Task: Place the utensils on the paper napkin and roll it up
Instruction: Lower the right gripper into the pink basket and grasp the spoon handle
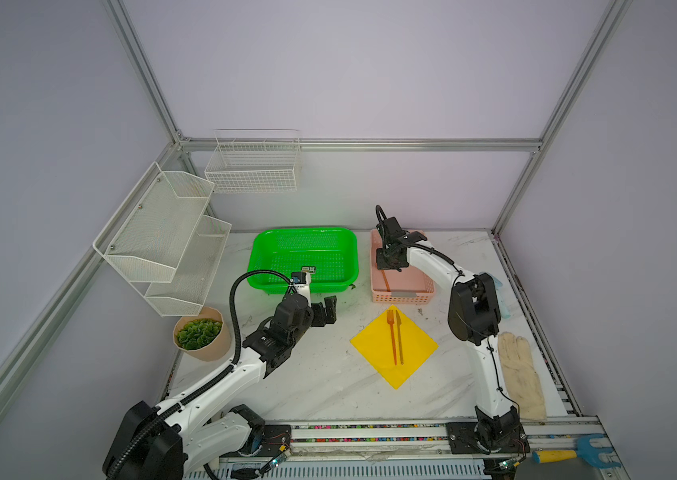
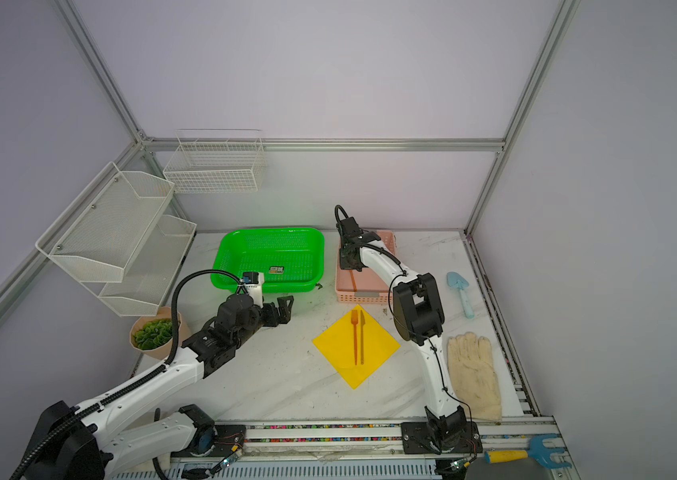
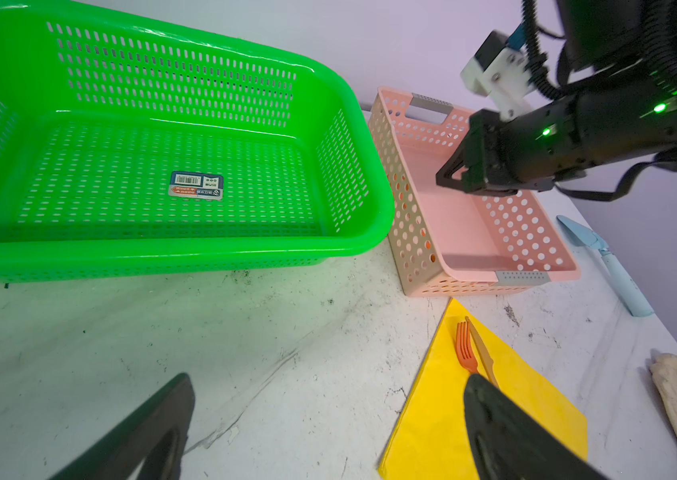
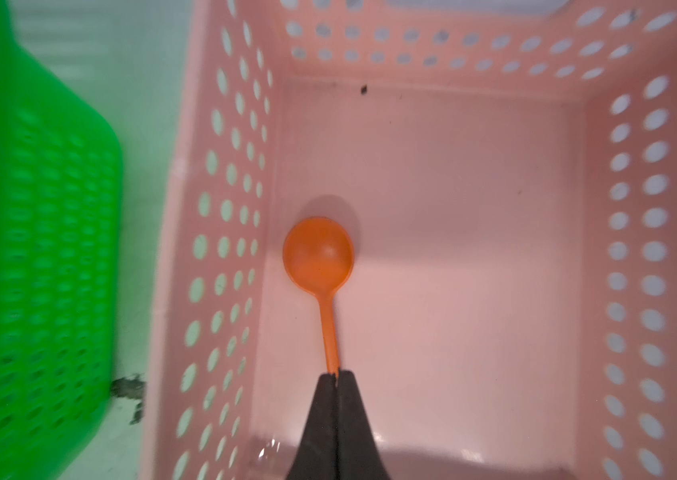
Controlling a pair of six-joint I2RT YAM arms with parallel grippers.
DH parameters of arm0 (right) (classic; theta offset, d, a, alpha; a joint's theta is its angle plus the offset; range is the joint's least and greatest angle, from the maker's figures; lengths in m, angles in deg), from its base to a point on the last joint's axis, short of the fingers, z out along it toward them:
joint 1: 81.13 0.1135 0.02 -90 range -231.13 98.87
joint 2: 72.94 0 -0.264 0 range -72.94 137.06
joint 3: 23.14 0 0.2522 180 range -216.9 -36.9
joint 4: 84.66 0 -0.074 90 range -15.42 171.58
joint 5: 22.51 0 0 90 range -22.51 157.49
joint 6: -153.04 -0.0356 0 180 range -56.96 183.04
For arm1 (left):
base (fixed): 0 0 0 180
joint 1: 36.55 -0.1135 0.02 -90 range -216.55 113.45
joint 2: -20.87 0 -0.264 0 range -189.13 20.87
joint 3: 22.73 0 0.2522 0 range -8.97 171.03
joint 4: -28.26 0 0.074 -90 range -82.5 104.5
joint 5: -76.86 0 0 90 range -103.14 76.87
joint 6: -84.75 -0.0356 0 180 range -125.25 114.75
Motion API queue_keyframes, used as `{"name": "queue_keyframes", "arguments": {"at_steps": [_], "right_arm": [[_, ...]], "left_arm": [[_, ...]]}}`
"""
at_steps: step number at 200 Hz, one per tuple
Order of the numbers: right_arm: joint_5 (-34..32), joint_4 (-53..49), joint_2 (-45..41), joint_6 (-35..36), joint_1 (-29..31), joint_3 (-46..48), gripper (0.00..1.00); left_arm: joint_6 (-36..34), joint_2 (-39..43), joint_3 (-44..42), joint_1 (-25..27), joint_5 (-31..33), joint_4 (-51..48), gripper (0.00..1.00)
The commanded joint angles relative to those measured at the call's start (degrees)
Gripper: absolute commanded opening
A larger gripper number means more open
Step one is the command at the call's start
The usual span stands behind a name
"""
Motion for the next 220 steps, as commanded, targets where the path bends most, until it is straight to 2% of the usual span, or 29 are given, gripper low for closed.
{"name": "queue_keyframes", "arguments": {"at_steps": [1, 11, 27, 37, 86, 164, 220], "right_arm": [[-2.13, 0.24, -8.57, -0.90, -0.26, 2.23, 0.03], [-1.57, 1.35, -10.16, -0.84, -0.26, 3.66, 0.07], [-1.90, 1.21, -10.03, -0.22, -0.24, 3.91, 0.20], [-1.39, 0.54, -8.47, -0.07, -0.25, 3.40, 0.28], [2.08, 0.33, -0.99, 1.89, -0.26, 2.26, 0.52], [3.09, -0.14, 5.81, 3.49, -0.24, 1.10, 0.46], [2.82, -0.83, 9.82, 3.55, -0.35, -1.02, 0.36]], "left_arm": [[-0.87, 1.57, -0.98, 0.29, 0.40, 1.14, 1.00], [-0.79, 1.41, -0.89, 0.22, 0.36, 1.15, 1.00], [-0.70, 0.81, -0.56, 0.27, 0.18, 1.15, 1.00], [-0.53, 0.32, -0.29, 0.27, 0.00, 1.13, 1.00], [-0.15, 0.11, -0.53, 0.25, -0.09, 0.98, 1.00], [-0.79, -1.06, -0.45, 0.23, 0.50, 1.15, 1.00], [-1.14, -1.06, -0.51, 0.27, 0.76, 1.23, 1.00]]}}
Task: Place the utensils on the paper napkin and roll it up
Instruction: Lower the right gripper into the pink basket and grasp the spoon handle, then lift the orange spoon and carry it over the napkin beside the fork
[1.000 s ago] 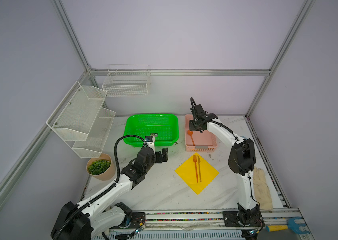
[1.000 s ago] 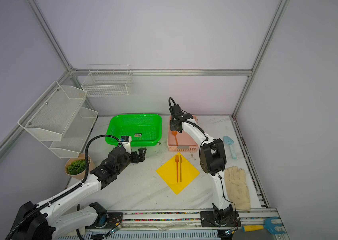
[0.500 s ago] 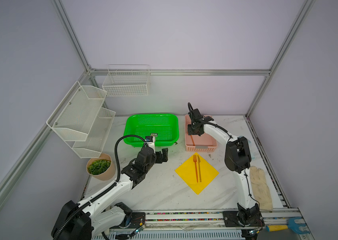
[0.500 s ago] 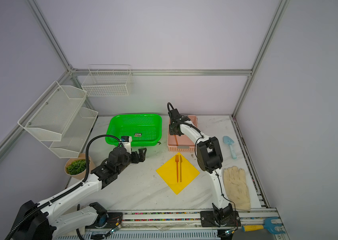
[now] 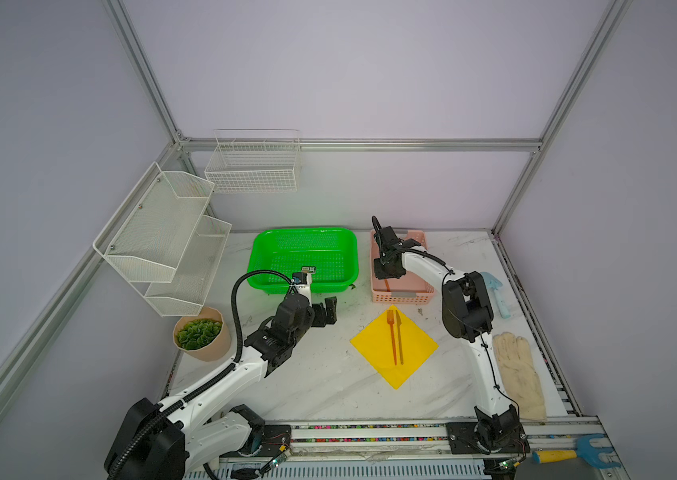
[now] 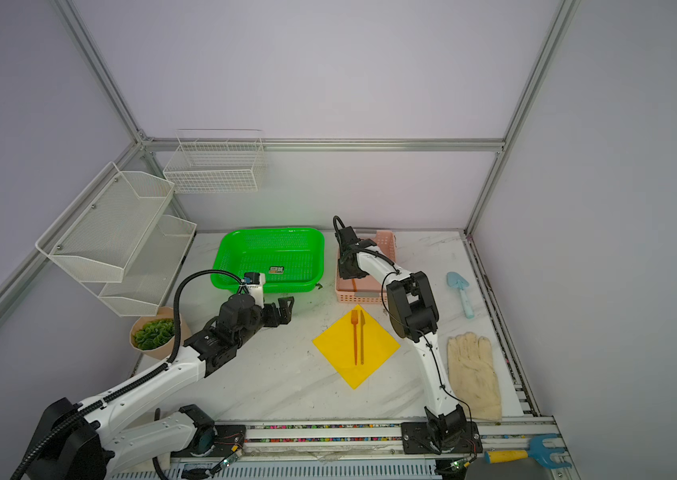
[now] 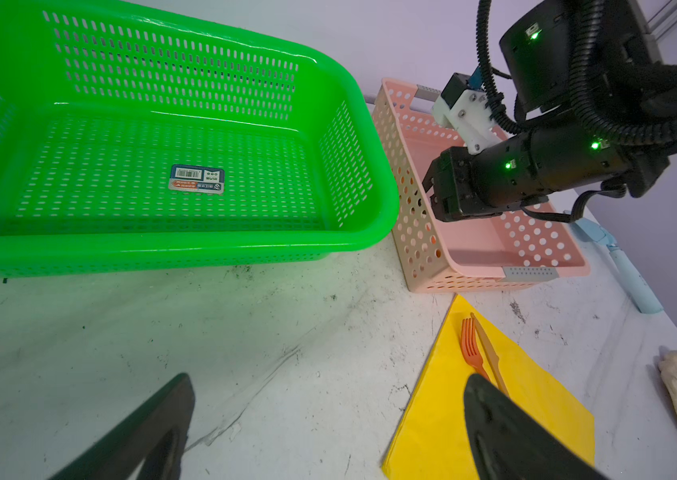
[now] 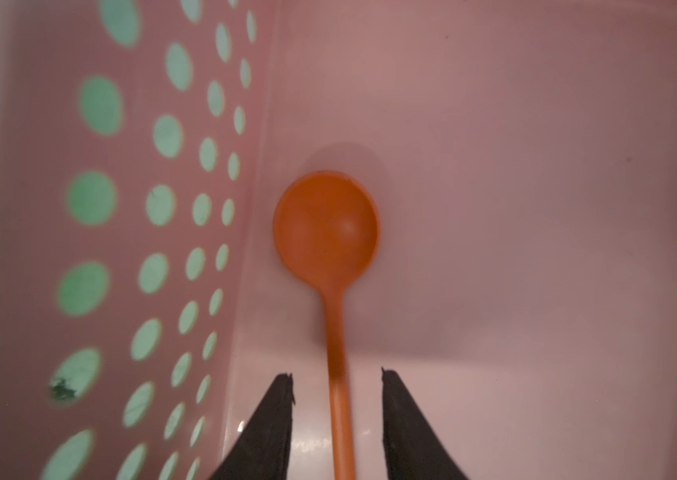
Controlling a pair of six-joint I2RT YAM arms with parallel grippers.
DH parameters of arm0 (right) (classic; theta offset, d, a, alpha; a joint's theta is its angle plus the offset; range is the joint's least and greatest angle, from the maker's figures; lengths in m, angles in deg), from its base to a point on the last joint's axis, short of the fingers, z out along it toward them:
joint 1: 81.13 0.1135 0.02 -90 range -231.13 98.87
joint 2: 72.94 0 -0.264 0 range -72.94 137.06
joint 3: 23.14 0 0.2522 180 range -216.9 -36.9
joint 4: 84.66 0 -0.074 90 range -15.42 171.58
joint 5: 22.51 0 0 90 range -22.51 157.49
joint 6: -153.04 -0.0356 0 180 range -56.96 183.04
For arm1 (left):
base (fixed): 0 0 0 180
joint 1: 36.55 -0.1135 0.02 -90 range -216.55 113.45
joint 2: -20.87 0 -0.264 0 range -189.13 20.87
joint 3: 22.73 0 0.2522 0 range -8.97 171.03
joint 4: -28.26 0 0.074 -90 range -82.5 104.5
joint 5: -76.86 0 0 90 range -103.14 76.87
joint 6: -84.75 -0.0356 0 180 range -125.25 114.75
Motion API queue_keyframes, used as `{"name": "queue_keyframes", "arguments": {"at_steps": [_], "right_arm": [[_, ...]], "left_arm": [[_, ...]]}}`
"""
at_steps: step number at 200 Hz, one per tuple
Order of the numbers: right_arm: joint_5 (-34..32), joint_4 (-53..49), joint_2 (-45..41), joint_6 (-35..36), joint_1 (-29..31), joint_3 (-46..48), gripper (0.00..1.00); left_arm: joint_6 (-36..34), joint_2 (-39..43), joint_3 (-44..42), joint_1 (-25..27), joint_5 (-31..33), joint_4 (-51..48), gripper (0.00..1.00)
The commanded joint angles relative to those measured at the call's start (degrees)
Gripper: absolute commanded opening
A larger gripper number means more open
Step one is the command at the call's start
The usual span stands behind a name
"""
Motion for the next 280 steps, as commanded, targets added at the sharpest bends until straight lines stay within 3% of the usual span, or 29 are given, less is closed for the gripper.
{"name": "queue_keyframes", "arguments": {"at_steps": [1, 104, 156, 240, 280], "right_arm": [[-0.03, -2.01, 2.02, 0.50, -0.31, -2.11, 0.36], [-0.17, -2.48, 6.15, 0.17, -1.33, -2.43, 0.17], [0.21, -3.05, 6.59, 0.34, -1.54, -2.49, 0.03], [-4.04, -4.13, -4.42, -2.36, -1.54, -8.94, 0.01], [-4.29, -3.09, -14.45, -2.88, -1.49, -4.68, 0.01]], "left_arm": [[-1.14, 0.10, -0.53, 0.27, 0.69, 1.21, 1.00], [-1.93, 0.71, -0.89, 0.27, 1.39, 1.48, 1.00], [-1.84, 1.04, -1.24, 0.26, 1.56, 1.48, 1.00], [-1.67, 2.02, -0.89, 0.27, 1.61, 1.21, 1.00], [-1.84, 3.25, -0.91, 0.27, 1.69, 0.62, 1.00]]}}
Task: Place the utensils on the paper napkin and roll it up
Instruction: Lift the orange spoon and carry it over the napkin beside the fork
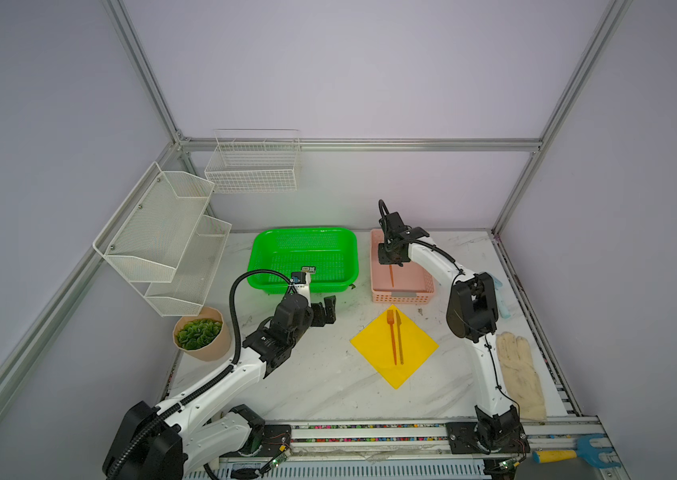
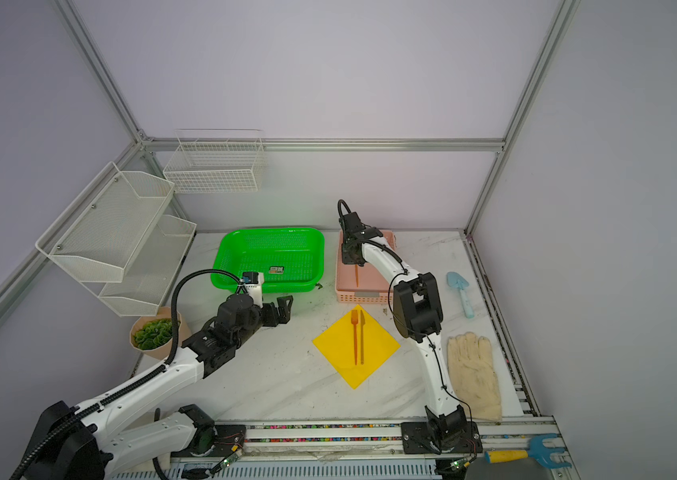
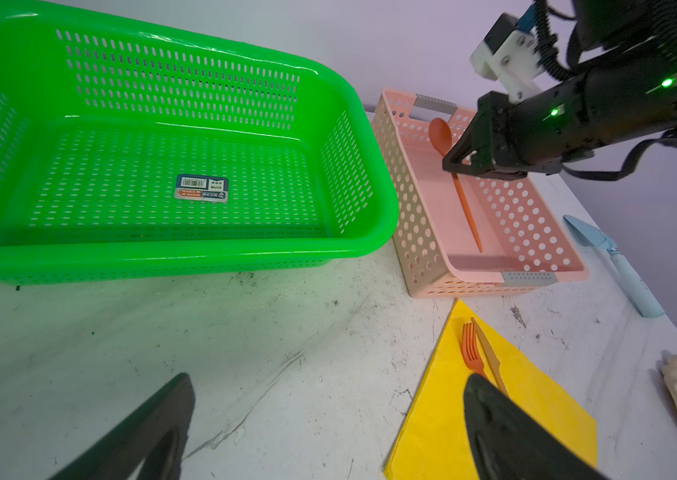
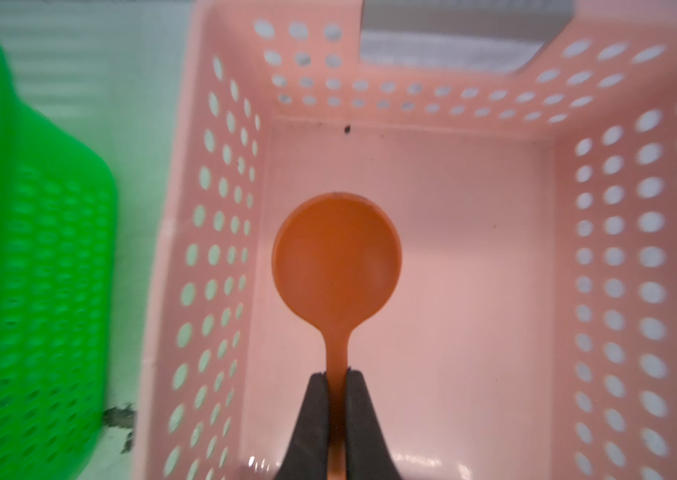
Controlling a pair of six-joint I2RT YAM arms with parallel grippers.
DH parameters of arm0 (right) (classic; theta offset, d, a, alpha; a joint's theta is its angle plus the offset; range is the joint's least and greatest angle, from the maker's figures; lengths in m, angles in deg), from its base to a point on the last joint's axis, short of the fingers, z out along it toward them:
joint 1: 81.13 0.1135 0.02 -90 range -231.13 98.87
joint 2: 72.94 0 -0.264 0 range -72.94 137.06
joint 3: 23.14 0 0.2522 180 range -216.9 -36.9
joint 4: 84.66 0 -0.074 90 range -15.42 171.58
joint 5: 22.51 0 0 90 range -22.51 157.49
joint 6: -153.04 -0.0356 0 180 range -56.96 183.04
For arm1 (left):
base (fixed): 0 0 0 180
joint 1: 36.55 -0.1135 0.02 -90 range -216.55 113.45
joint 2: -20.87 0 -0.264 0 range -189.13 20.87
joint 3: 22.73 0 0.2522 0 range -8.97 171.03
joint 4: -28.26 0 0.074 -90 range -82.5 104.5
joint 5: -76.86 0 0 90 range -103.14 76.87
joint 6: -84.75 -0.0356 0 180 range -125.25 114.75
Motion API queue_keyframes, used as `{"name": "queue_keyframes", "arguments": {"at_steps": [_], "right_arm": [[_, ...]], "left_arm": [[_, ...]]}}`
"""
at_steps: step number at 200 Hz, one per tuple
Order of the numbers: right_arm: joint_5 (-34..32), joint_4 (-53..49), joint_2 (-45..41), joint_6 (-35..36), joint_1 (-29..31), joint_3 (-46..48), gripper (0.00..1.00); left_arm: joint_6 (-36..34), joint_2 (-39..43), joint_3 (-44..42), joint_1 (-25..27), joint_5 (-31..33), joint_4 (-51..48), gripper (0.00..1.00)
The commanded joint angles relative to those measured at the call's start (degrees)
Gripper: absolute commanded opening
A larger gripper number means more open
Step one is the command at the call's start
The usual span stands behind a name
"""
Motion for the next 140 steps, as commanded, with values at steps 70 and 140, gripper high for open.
{"name": "queue_keyframes", "arguments": {"at_steps": [70, 140], "right_arm": [[1.75, 5.05, -35.57, -6.78, 3.36, 30.86, 0.01], [1.73, 4.71, -53.91, -18.51, 15.48, 53.30, 0.00]], "left_arm": [[-0.16, 2.70, -0.54, 0.27, -0.10, 0.50, 1.00], [0.75, 2.30, -0.38, 0.37, -1.17, 0.67, 1.00]]}}
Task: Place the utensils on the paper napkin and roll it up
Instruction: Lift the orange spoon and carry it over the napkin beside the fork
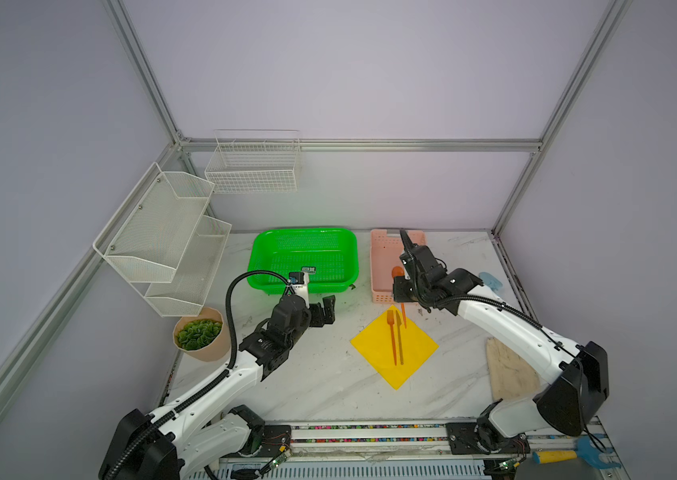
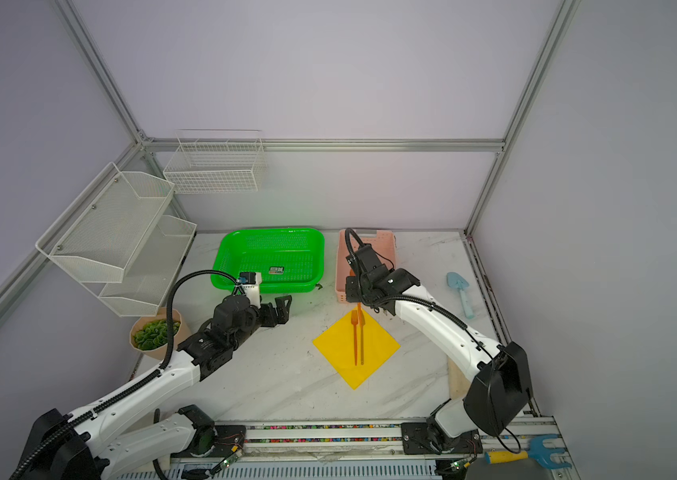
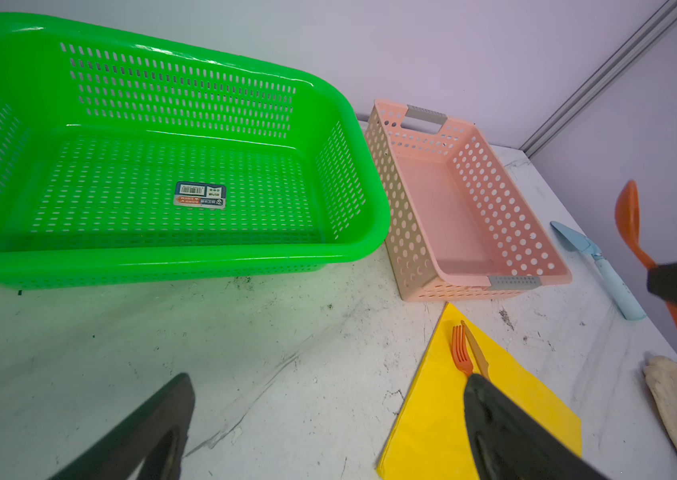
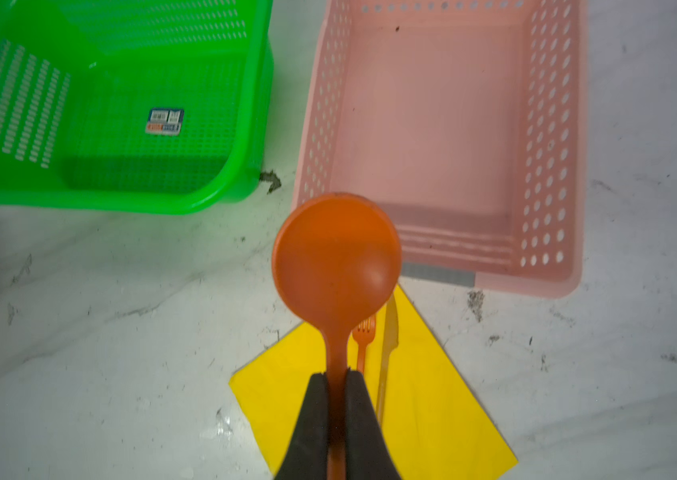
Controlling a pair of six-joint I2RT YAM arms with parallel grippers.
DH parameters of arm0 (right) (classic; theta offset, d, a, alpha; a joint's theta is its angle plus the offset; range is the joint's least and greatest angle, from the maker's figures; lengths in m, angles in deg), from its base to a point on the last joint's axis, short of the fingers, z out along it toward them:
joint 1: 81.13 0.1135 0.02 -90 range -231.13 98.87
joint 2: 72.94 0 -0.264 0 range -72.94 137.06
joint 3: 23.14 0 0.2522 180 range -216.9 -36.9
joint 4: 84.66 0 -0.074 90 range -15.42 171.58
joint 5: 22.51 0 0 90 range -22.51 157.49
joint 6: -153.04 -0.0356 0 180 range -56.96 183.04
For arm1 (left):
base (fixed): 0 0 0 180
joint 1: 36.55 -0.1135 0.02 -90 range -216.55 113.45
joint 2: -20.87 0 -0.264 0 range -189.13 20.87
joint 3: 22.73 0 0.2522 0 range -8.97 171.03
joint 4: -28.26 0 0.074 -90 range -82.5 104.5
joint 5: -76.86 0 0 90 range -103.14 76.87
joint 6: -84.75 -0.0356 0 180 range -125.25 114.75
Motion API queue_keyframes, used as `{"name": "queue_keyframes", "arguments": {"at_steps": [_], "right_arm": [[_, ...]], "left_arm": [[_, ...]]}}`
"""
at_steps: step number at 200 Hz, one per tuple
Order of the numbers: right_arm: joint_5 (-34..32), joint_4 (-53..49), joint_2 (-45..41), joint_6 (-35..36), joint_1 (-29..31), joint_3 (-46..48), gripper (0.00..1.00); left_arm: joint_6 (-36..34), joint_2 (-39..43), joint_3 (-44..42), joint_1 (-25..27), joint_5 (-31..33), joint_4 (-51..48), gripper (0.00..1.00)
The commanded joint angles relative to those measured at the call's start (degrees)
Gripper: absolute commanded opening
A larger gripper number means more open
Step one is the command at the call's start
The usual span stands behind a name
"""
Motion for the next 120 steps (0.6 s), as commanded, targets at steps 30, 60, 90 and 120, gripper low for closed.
{"name": "queue_keyframes", "arguments": {"at_steps": [30, 60, 90, 120], "right_arm": [[2.46, 3.49, -6.70, -10.93, 6.25, 12.40, 0.00], [4.56, 9.36, -4.00, -13.43, 8.32, 18.23, 0.00], [3.50, 13.65, 0.58, -14.03, 8.56, 19.88, 0.00], [3.01, 16.13, 6.35, -13.92, 8.56, 18.71, 0.00]], "left_arm": [[0.77, 0.25, -0.37, 0.30, -1.02, 1.64, 1.00], [0.77, -0.02, -0.42, 0.38, -1.06, 1.63, 1.00], [0.68, 0.16, -0.88, 0.37, -0.69, 1.60, 1.00], [0.51, 0.49, -1.32, 0.38, -0.46, 1.60, 1.00]]}}
